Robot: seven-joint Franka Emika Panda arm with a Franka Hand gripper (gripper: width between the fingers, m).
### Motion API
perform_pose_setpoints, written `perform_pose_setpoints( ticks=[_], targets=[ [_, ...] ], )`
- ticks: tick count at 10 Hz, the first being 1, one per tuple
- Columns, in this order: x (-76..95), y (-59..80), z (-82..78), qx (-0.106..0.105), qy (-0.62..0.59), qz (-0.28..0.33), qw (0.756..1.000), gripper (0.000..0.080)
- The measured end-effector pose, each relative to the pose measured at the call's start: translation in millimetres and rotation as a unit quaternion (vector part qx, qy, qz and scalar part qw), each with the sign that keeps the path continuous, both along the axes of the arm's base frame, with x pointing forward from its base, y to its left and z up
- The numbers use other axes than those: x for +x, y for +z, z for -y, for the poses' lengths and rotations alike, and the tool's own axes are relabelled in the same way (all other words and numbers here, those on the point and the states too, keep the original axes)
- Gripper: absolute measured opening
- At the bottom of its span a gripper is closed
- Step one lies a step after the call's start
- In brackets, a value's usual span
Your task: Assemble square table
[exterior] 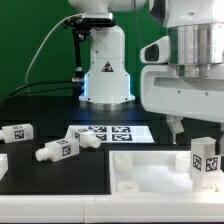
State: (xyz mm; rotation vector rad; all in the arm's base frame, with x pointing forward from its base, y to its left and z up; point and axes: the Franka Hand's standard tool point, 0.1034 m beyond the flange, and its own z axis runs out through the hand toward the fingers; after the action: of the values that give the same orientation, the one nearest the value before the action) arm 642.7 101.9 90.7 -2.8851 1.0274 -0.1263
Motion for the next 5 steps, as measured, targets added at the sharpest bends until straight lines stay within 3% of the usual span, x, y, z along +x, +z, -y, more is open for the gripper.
perform_pose_setpoints(
  ticks=[1,4,5],
  targets=[
    [2.4,2.3,-1.9,-0.014,0.112,0.007,0.994,0.0632],
    [1.9,1.7,-2.0,-0.027,0.227,0.011,0.973,0.0648],
    [0.7,1.2,-7.8,-0.041,0.306,0.012,0.951,0.0648]
  ],
)
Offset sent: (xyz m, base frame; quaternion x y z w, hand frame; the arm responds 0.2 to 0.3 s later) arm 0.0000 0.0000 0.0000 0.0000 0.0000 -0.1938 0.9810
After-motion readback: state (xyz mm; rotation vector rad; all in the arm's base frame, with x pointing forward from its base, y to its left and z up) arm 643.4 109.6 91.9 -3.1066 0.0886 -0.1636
